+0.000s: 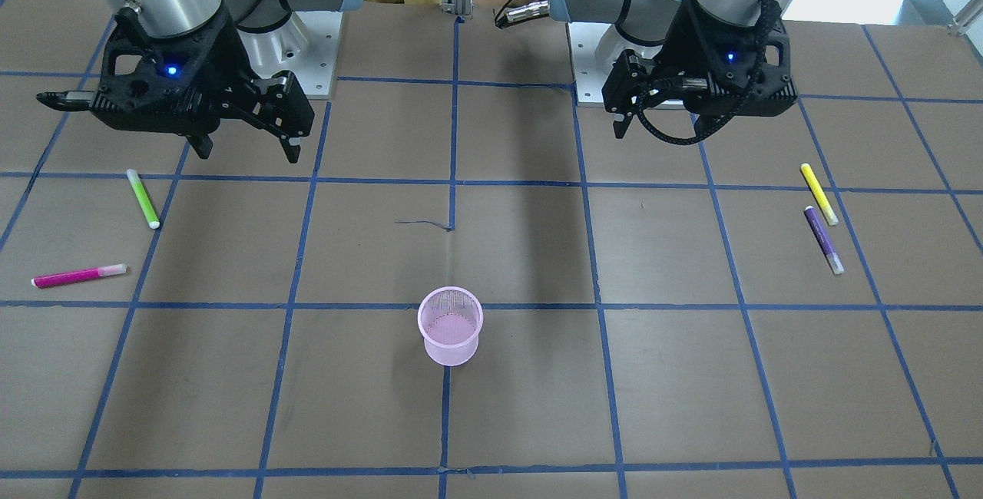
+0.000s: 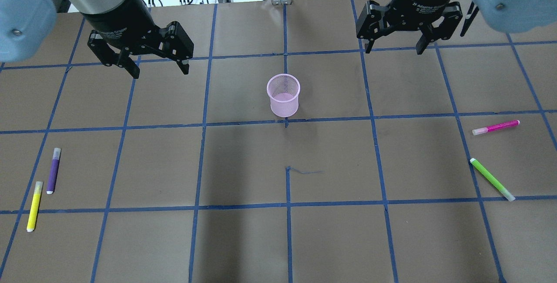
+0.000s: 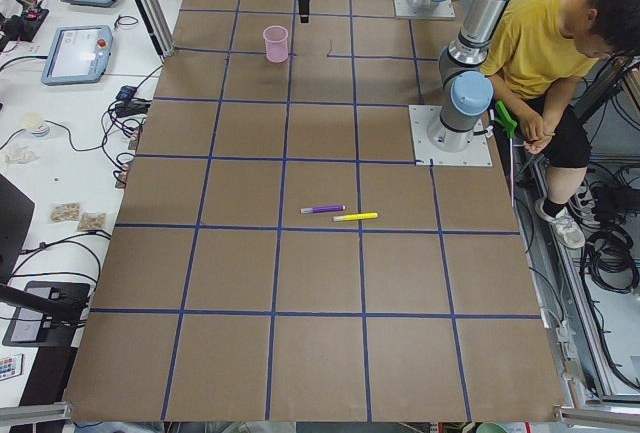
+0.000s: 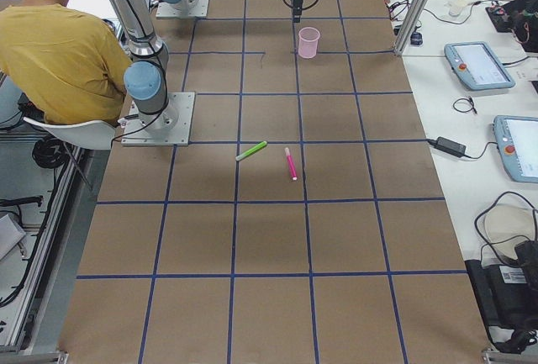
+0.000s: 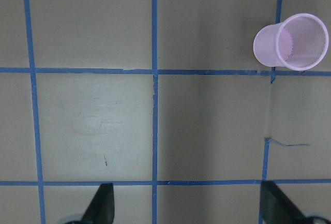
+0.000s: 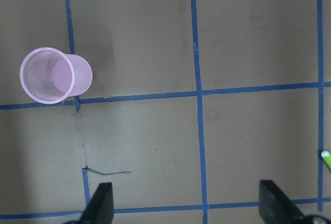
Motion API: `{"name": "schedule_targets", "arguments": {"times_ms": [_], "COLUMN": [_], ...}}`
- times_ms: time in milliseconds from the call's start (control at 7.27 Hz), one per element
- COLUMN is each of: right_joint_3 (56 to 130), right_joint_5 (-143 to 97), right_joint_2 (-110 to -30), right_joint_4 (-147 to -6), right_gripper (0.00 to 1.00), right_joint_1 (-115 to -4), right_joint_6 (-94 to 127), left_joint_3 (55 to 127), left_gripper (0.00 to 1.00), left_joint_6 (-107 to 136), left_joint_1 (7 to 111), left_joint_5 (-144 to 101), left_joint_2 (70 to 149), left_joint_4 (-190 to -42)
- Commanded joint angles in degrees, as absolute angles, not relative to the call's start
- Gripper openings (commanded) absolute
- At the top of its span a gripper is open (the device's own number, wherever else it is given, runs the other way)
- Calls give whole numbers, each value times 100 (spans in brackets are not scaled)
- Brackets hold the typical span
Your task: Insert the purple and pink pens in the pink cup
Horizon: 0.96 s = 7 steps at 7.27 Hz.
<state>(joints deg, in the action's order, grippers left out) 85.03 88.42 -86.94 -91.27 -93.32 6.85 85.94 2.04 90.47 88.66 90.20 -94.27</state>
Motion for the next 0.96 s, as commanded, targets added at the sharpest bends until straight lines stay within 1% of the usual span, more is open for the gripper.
{"name": "schedule_targets", "arguments": {"times_ms": [0,275,413,550,688,826], "right_joint_3": [8508,8482,8351,8289,8297,8349], "right_joint_5": [8850,8842,8850,8859,8842,8851], "right_joint_2": [-8692,-8692,-8710,-8701,-8675,-8684], "right_joint_4": [-9123,-9132,-8993,-8843,-8859,-8798], "right_gripper": [100,100,100,100,100,97], "right_joint_1": [-9334,-9325,-9308,-9255,-9168,-8862], "right_joint_6": [686,686,581,223,-763,-1574], "left_joint_3": [8639,8675,8762,9085,9549,9745], "left_gripper": [100,100,100,100,100,100], "left_joint_6": [141,141,19,-922,-1602,-2157], "left_joint_1": [9035,9044,8887,8242,7278,6720], "left_joint_5": [8947,8921,8973,9052,8957,9000], "left_joint_2": [8991,8991,9035,9122,9227,9368], "left_joint_4": [-9439,-9431,-9500,-9640,-9589,-9363]}}
